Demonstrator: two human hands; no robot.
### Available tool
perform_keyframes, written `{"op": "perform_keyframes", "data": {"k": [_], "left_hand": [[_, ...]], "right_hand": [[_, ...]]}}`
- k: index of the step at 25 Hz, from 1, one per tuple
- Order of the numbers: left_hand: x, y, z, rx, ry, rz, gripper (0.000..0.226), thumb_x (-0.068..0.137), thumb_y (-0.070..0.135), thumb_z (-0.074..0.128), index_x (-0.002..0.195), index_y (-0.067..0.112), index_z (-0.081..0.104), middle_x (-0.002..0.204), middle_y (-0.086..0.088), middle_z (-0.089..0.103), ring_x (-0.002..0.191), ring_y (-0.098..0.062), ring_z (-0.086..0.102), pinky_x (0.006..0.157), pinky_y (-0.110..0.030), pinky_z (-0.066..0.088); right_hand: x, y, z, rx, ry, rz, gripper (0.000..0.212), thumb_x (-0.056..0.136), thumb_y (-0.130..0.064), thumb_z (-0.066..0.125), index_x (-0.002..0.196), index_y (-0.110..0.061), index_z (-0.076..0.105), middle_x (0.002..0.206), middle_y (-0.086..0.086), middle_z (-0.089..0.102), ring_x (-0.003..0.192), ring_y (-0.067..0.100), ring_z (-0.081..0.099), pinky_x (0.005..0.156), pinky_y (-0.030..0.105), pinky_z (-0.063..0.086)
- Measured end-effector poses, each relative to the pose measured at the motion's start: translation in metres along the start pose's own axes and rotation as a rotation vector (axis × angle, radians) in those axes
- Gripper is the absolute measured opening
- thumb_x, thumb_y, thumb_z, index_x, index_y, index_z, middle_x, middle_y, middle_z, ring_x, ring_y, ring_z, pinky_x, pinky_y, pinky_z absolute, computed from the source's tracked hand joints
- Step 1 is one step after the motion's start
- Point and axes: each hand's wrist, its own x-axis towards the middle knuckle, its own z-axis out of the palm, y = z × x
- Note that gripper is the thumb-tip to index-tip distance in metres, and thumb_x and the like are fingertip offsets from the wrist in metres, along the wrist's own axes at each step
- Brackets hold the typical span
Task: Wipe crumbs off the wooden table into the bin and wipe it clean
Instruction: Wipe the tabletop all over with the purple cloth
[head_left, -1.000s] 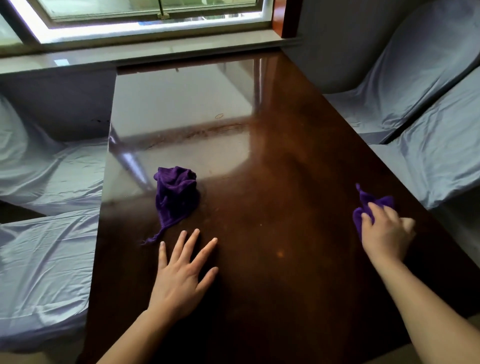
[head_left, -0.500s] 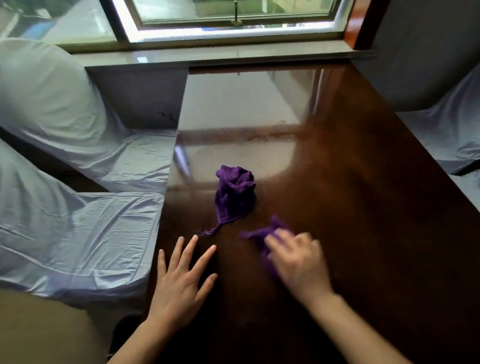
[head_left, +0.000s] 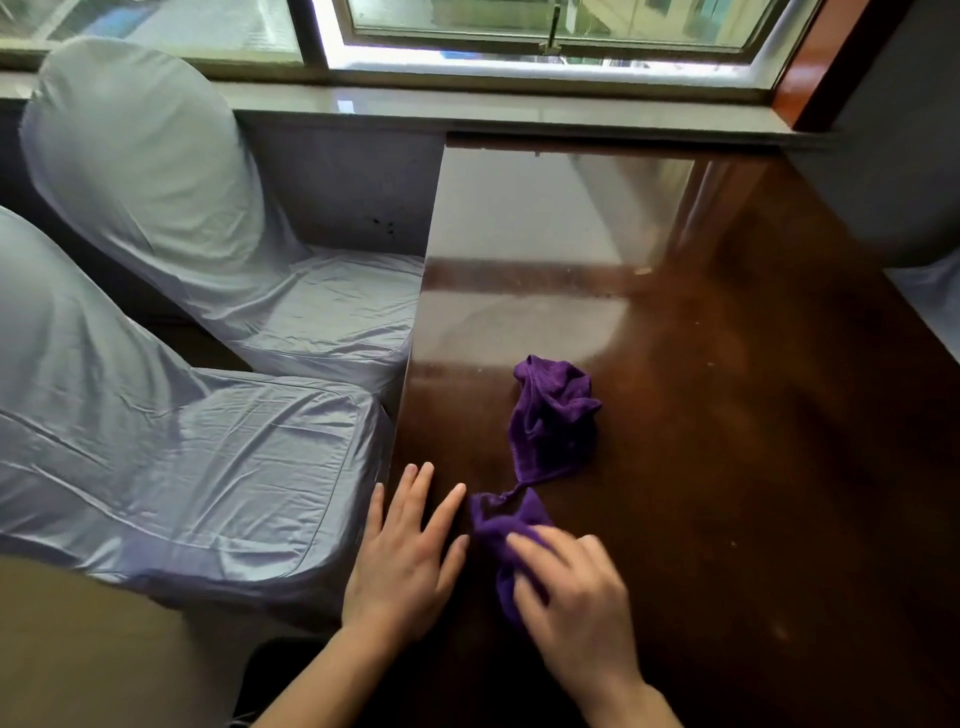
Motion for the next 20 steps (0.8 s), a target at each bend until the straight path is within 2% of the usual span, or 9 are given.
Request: {"op": "perform_keyframes", "data": {"k": [2,3,5,8,10,12,17,19,20], "left_hand": [[0.001,0.001,-0.004,-0.027,0.027,-0.007,0.054,0.090,0.046,0.043,0.139,0.025,0.049,0.151,-0.013,0.040,0.143,-0.029,0.029,0.112,-0.051,0.020],[0.002,-0.001,-0.004,-0.041,0.044,-0.009,0.054,0.089,0.043,0.044,0.137,0.021,0.052,0.149,-0.015,0.043,0.141,-0.031,0.033,0.111,-0.050,0.021],[0.001,-0.003,-0.004,-0.065,0.082,-0.011,0.054,0.085,0.036,0.045,0.131,0.011,0.057,0.144,-0.018,0.048,0.136,-0.036,0.040,0.110,-0.049,0.022],[0.000,-0.005,0.000,-0.082,0.127,-0.010,0.052,0.083,0.034,0.047,0.128,0.011,0.060,0.143,-0.018,0.049,0.135,-0.036,0.042,0.108,-0.047,0.025],[0.000,-0.005,0.003,-0.105,0.148,-0.020,0.051,0.084,0.035,0.047,0.129,0.013,0.060,0.143,-0.017,0.050,0.136,-0.034,0.040,0.107,-0.047,0.027],[0.002,-0.005,0.006,-0.090,0.169,-0.017,0.051,0.082,0.034,0.049,0.128,0.013,0.060,0.142,-0.017,0.050,0.136,-0.034,0.040,0.107,-0.050,0.027],[0.005,-0.008,0.011,-0.042,0.234,-0.020,0.057,0.075,0.032,0.052,0.122,0.002,0.063,0.137,-0.023,0.053,0.130,-0.042,0.046,0.104,-0.052,0.030],[0.006,-0.007,0.013,-0.034,0.249,-0.025,0.058,0.075,0.032,0.052,0.122,0.000,0.062,0.137,-0.024,0.052,0.130,-0.041,0.045,0.103,-0.051,0.033],[0.006,-0.006,0.013,-0.026,0.260,-0.026,0.057,0.075,0.032,0.052,0.122,0.000,0.063,0.137,-0.024,0.053,0.130,-0.041,0.045,0.102,-0.050,0.034]], "right_hand": [[0.038,-0.005,-0.002,0.103,0.106,0.153,0.033,0.084,-0.030,0.062,0.117,-0.029,0.068,0.117,-0.008,0.068,0.090,0.016,0.059,0.086,0.022,0.045],[0.059,-0.016,0.008,0.149,0.105,0.188,0.032,0.087,-0.031,0.061,0.118,-0.028,0.068,0.119,-0.008,0.067,0.096,0.014,0.059,0.089,0.021,0.042],[0.083,-0.039,0.034,0.137,-0.048,0.168,0.032,0.089,-0.030,0.061,0.121,-0.027,0.067,0.123,-0.005,0.066,0.101,0.019,0.060,0.093,0.027,0.045],[0.092,-0.006,0.038,-0.163,-0.158,0.039,0.033,0.084,-0.025,0.064,0.116,-0.028,0.068,0.117,-0.002,0.068,0.084,0.028,0.060,0.077,0.041,0.054],[0.091,0.036,0.022,-0.316,-0.082,0.151,0.036,0.077,-0.020,0.074,0.112,-0.024,0.071,0.111,0.003,0.069,0.076,0.031,0.060,0.070,0.041,0.055],[0.087,0.044,0.027,-0.355,0.005,0.243,0.036,0.078,-0.020,0.073,0.113,-0.021,0.069,0.111,0.006,0.068,0.078,0.031,0.058,0.072,0.041,0.054],[0.113,-0.015,0.088,-0.226,-0.083,-0.187,0.031,0.087,-0.023,0.059,0.117,-0.025,0.066,0.118,0.004,0.067,0.082,0.029,0.057,0.068,0.040,0.050],[0.160,0.000,0.094,-0.347,-0.066,-0.166,0.029,0.091,-0.021,0.054,0.117,-0.022,0.065,0.115,0.007,0.067,0.084,0.032,0.058,0.070,0.041,0.048],[0.186,0.012,0.095,-0.431,-0.060,-0.094,0.029,0.094,-0.019,0.049,0.119,-0.020,0.063,0.116,0.009,0.065,0.088,0.035,0.057,0.073,0.042,0.047]]}}
